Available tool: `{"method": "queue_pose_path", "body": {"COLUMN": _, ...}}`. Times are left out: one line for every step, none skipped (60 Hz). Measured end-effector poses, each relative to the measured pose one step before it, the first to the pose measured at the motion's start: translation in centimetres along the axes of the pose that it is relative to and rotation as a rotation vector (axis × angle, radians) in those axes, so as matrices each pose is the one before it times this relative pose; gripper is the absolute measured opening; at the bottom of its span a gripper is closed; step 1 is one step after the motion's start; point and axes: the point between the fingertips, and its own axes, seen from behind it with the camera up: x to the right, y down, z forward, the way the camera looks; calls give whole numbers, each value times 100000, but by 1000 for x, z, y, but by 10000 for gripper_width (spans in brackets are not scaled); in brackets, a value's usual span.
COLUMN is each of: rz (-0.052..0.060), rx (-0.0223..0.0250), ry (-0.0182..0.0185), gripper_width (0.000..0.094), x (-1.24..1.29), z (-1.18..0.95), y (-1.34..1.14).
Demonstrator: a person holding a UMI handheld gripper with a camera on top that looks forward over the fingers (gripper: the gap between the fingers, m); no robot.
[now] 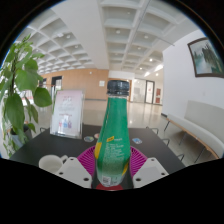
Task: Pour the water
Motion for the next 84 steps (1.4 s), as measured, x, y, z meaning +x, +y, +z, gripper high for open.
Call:
{"method": "queue_pose_path", "body": {"rz": -137, "rx": -1395, "ry": -183, "gripper_width": 410, "x": -610, "z": -31, "y": 1259}}
{"method": "queue_pose_path", "body": {"rz": -301, "rx": -1288, "ry": -233, "gripper_width": 413, "x": 289, "z": 79, "y": 839}}
{"method": "queue_pose_path", "body": {"rz": -278, "rx": -1213, "ry": -174, "gripper_width": 412, "x": 169, "z": 80, "y": 821}}
{"method": "queue_pose_path", "body": {"rz": -270, "rx": -1221, "ry": -273, "gripper_width": 411, "x": 14, "z": 69, "y": 812}}
{"method": "queue_pose_path", "body": {"rz": -347, "rx": -1186, "ry": -314, "gripper_width": 411, "x": 2, "z": 100, "y": 753}}
{"method": "queue_pose_path", "body": {"rz": -249, "rx": -1068, "ry": -251, "gripper_width": 411, "x": -90, "z": 107, "y": 738}}
{"method": "queue_pose_path", "body": {"rz": 0, "rx": -1094, "ry": 6, "gripper_width": 411, "x": -573, "z": 595, "y": 414}}
{"method": "queue_pose_path", "body": {"rz": 308, "rx": -811, "ry": -143, "gripper_width": 411, "x": -128, "z": 145, "y": 760}}
{"method": "queue_pose_path", "body": {"rz": 162, "rx": -747, "ry": -41, "gripper_width": 411, "x": -413, "z": 205, "y": 788}}
{"method": "queue_pose_path", "body": {"rz": -175, "rx": -681, "ry": -111, "gripper_width": 413, "x": -75, "z": 177, "y": 575}}
{"method": "queue_pose_path", "body": {"rz": -430, "rx": -641, "ry": -3, "gripper_width": 412, "x": -27, "z": 159, "y": 559}}
{"method": "queue_pose_path", "body": {"rz": -380, "rx": -648, "ry": 95, "gripper_width": 412, "x": 0, "z": 134, "y": 538}}
{"method": "queue_pose_path", "body": {"rz": -280, "rx": -535, "ry": 139, "gripper_width": 412, "x": 0, "z": 152, "y": 489}}
{"method": "queue_pose_path", "body": {"rz": -401, "rx": -527, "ry": 155, "gripper_width": 412, "x": 0, "z": 110, "y": 452}}
{"method": "queue_pose_path", "body": {"rz": -567, "rx": -1072, "ry": 219, "gripper_width": 418, "x": -5, "z": 48, "y": 630}}
{"method": "queue_pose_path", "body": {"rz": -138, "rx": 3472, "ry": -49, "gripper_width": 416, "x": 386, "z": -184, "y": -977}}
{"method": "queue_pose_path", "body": {"rz": 89, "rx": 1010, "ry": 176, "gripper_width": 414, "x": -126, "z": -3, "y": 196}}
{"method": "queue_pose_path", "body": {"rz": -69, "rx": -274, "ry": 592, "gripper_width": 414, "x": 13, "z": -53, "y": 276}}
{"method": "queue_pose_path", "body": {"rz": 602, "rx": 786, "ry": 456, "gripper_width": 419, "x": -15, "z": 4, "y": -68}}
{"method": "queue_pose_path", "body": {"rz": 551, "rx": -59, "ry": 318, "gripper_width": 423, "x": -67, "z": -89, "y": 139}}
{"method": "queue_pose_path", "body": {"rz": 221, "rx": 1127, "ry": 363, "gripper_width": 437, "x": -38, "z": 34, "y": -200}}
{"method": "queue_pose_path", "body": {"rz": 36, "rx": -615, "ry": 83, "gripper_width": 456, "x": -31, "z": 4, "y": 240}}
{"method": "queue_pose_path", "body": {"rz": -147, "rx": 182, "ry": 149, "gripper_width": 472, "x": -39, "z": 28, "y": 8}}
{"method": "queue_pose_path", "body": {"rz": -75, "rx": 448, "ry": -118, "gripper_width": 498, "x": 374, "z": -195, "y": -435}}
{"method": "queue_pose_path", "body": {"rz": 60, "rx": -609, "ry": -144, "gripper_width": 519, "x": -55, "z": 57, "y": 101}}
{"method": "queue_pose_path", "body": {"rz": -36, "rx": -923, "ry": 178, "gripper_width": 535, "x": 22, "z": 26, "y": 137}}
{"method": "queue_pose_path", "body": {"rz": -101, "rx": -539, "ry": 399, "gripper_width": 566, "x": 89, "z": 29, "y": -8}}
{"method": "queue_pose_path", "body": {"rz": -22, "rx": -1274, "ry": 173, "gripper_width": 588, "x": 32, "z": -9, "y": 173}}
{"method": "queue_pose_path", "body": {"rz": 191, "rx": -1634, "ry": 30, "gripper_width": 619, "x": -79, "z": -72, "y": 381}}
{"method": "queue_pose_path", "body": {"rz": 365, "rx": -2032, "ry": -407, "gripper_width": 678, "x": -44, "z": -68, "y": 268}}
{"method": "queue_pose_path", "body": {"rz": 610, "rx": -1762, "ry": -1027, "gripper_width": 735, "x": -156, "z": -194, "y": 223}}
{"method": "queue_pose_path", "body": {"rz": 922, "rx": -1362, "ry": -973, "gripper_width": 770, "x": -238, "z": -164, "y": 171}}
{"method": "queue_pose_path", "body": {"rz": 1019, "rx": -766, "ry": -703, "gripper_width": 871, "x": -144, "z": -262, "y": 7}}
{"method": "queue_pose_path", "body": {"rz": 842, "rx": -653, "ry": -358, "gripper_width": 868, "x": -105, "z": -384, "y": 5}}
{"method": "queue_pose_path", "body": {"rz": 479, "rx": -93, "ry": 284, "gripper_width": 844, "x": 72, "z": -414, "y": -130}}
{"method": "queue_pose_path", "body": {"rz": -78, "rx": -442, "ry": 580, "gripper_width": 840, "x": 166, "z": -484, "y": -37}}
{"method": "queue_pose_path", "body": {"rz": -374, "rx": 2, "ry": 836, "gripper_width": 844, "x": 219, "z": -519, "y": -125}}
{"method": "queue_pose_path", "body": {"rz": -517, "rx": 271, "ry": 1002, "gripper_width": 858, "x": 245, "z": -538, "y": -168}}
{"method": "queue_pose_path", "body": {"rz": -476, "rx": 344, "ry": 824, "gripper_width": 862, "x": -59, "z": -386, "y": -38}}
{"method": "queue_pose_path", "body": {"rz": -590, "rx": 329, "ry": 378, "gripper_width": 865, "x": 71, "z": -635, "y": -145}}
{"method": "queue_pose_path", "body": {"rz": -671, "rx": 246, "ry": 230, "gripper_width": 865, "x": 30, "z": -654, "y": -120}}
{"method": "queue_pose_path", "body": {"rz": -551, "rx": 148, "ry": 286, "gripper_width": 865, "x": 52, "z": -691, "y": -92}}
{"method": "queue_pose_path", "body": {"rz": -483, "rx": 45, "ry": 180, "gripper_width": 861, "x": 6, "z": -669, "y": -70}}
{"method": "queue_pose_path", "body": {"rz": -348, "rx": 15, "ry": 47, "gripper_width": 857, "x": -20, "z": -744, "y": -72}}
{"method": "queue_pose_path", "body": {"rz": -218, "rx": -236, "ry": -116, "gripper_width": 855, "x": -215, "z": -594, "y": -38}}
{"method": "queue_pose_path", "body": {"rz": -16, "rx": -181, "ry": -53, "gripper_width": 856, "x": -48, "z": -708, "y": 11}}
{"method": "queue_pose_path", "body": {"rz": 164, "rx": -197, "ry": 76, "gripper_width": 855, "x": -60, "z": -707, "y": 29}}
{"method": "queue_pose_path", "body": {"rz": 327, "rx": -306, "ry": 250, "gripper_width": 854, "x": -8, "z": -729, "y": 71}}
{"method": "queue_pose_path", "body": {"rz": 318, "rx": -439, "ry": 340, "gripper_width": 854, "x": -2, "z": -737, "y": 92}}
{"method": "queue_pose_path", "body": {"rz": 205, "rx": -492, "ry": 235, "gripper_width": 856, "x": -2, "z": -789, "y": 140}}
{"method": "queue_pose_path", "body": {"rz": 132, "rx": -422, "ry": 43, "gripper_width": 855, "x": 128, "z": -848, "y": 119}}
{"method": "queue_pose_path", "body": {"rz": 306, "rx": -292, "ry": 217, "gripper_width": 854, "x": -154, "z": -770, "y": 113}}
{"method": "queue_pose_path", "body": {"rz": 586, "rx": -140, "ry": 327, "gripper_width": 853, "x": -27, "z": -825, "y": 82}}
{"method": "queue_pose_path", "body": {"rz": 681, "rx": -26, "ry": 328, "gripper_width": 854, "x": -4, "z": -789, "y": 71}}
{"method": "queue_pose_path", "body": {"rz": 526, "rx": -102, "ry": 214, "gripper_width": 853, "x": -48, "z": -787, "y": 118}}
{"method": "queue_pose_path", "body": {"rz": 137, "rx": -241, "ry": 54, "gripper_width": 852, "x": -97, "z": -769, "y": 157}}
{"method": "queue_pose_path", "body": {"rz": -166, "rx": -254, "ry": -63, "gripper_width": 851, "x": -95, "z": -747, "y": 146}}
{"method": "queue_pose_path", "body": {"rz": -267, "rx": -173, "ry": 66, "gripper_width": 851, "x": -84, "z": -739, "y": 135}}
{"method": "queue_pose_path", "body": {"rz": -185, "rx": 42, "ry": 153, "gripper_width": 851, "x": 171, "z": -683, "y": 133}}
{"method": "queue_pose_path", "body": {"rz": -314, "rx": 86, "ry": 451, "gripper_width": 850, "x": -167, "z": -647, "y": 121}}
{"method": "queue_pose_path", "body": {"rz": -423, "rx": 141, "ry": 347, "gripper_width": 852, "x": -97, "z": -521, "y": 18}}
{"method": "queue_pose_path", "body": {"rz": -664, "rx": 114, "ry": 178, "gripper_width": 858, "x": -107, "z": -674, "y": 113}}
{"method": "queue_pose_path", "body": {"rz": -698, "rx": 97, "ry": 127, "gripper_width": 858, "x": -95, "z": -644, "y": 99}}
{"method": "queue_pose_path", "body": {"rz": -597, "rx": 78, "ry": 175, "gripper_width": 852, "x": -87, "z": -649, "y": 126}}
{"method": "queue_pose_path", "body": {"rz": -509, "rx": 96, "ry": 225, "gripper_width": 853, "x": -100, "z": -621, "y": 105}}
{"method": "queue_pose_path", "body": {"rz": -546, "rx": 44, "ry": 144, "gripper_width": 853, "x": -76, "z": -600, "y": 136}}
{"method": "queue_pose_path", "body": {"rz": -578, "rx": -9, "ry": -342, "gripper_width": 855, "x": 414, "z": -858, "y": 217}}
{"method": "queue_pose_path", "body": {"rz": -725, "rx": -132, "ry": 32, "gripper_width": 856, "x": -397, "z": -650, "y": 165}}
{"method": "queue_pose_path", "body": {"rz": -561, "rx": -31, "ry": -147, "gripper_width": 857, "x": -139, "z": -524, "y": 118}}
{"method": "queue_pose_path", "body": {"rz": -396, "rx": 176, "ry": -59, "gripper_width": 854, "x": -103, "z": -542, "y": 128}}
{"method": "queue_pose_path", "body": {"rz": -322, "rx": 230, "ry": 21, "gripper_width": 856, "x": -110, "z": -489, "y": 113}}
{"method": "queue_pose_path", "body": {"rz": -352, "rx": 221, "ry": -16, "gripper_width": 856, "x": -81, "z": -467, "y": 106}}
{"method": "queue_pose_path", "body": {"rz": -438, "rx": 118, "ry": -101, "gripper_width": 856, "x": -83, "z": -443, "y": 155}}
{"method": "queue_pose_path", "body": {"rz": -477, "rx": 107, "ry": -90, "gripper_width": 854, "x": -68, "z": -381, "y": 130}}
{"method": "queue_pose_path", "body": {"rz": -483, "rx": 132, "ry": -44, "gripper_width": 854, "x": 30, "z": -450, "y": 221}}
{"method": "queue_pose_path", "body": {"rz": -424, "rx": 2, "ry": 70, "gripper_width": 854, "x": -46, "z": -549, "y": 105}}
{"method": "queue_pose_path", "body": {"rz": -533, "rx": 7, "ry": 100, "gripper_width": 855, "x": -41, "z": -360, "y": 149}}
{"method": "queue_pose_path", "body": {"rz": -593, "rx": 25, "ry": 21, "gripper_width": 856, "x": -57, "z": -344, "y": 126}}
{"method": "queue_pose_path", "body": {"rz": -472, "rx": -20, "ry": -37, "gripper_width": 856, "x": -68, "z": -360, "y": 113}}
{"method": "queue_pose_path", "body": {"rz": -131, "rx": 176, "ry": -138, "gripper_width": 853, "x": -62, "z": -314, "y": 52}}
{"method": "queue_pose_path", "body": {"rz": 335, "rx": 150, "ry": -253, "gripper_width": 852, "x": -47, "z": -292, "y": 49}}
{"method": "queue_pose_path", "body": {"rz": 672, "rx": 28, "ry": -240, "gripper_width": 853, "x": -56, "z": -251, "y": 70}}
{"method": "queue_pose_path", "body": {"rz": 627, "rx": 13, "ry": -111, "gripper_width": 851, "x": -19, "z": -240, "y": 62}}
{"method": "queue_pose_path", "body": {"rz": 529, "rx": -21, "ry": -13, "gripper_width": 851, "x": 62, "z": 73, "y": 61}}
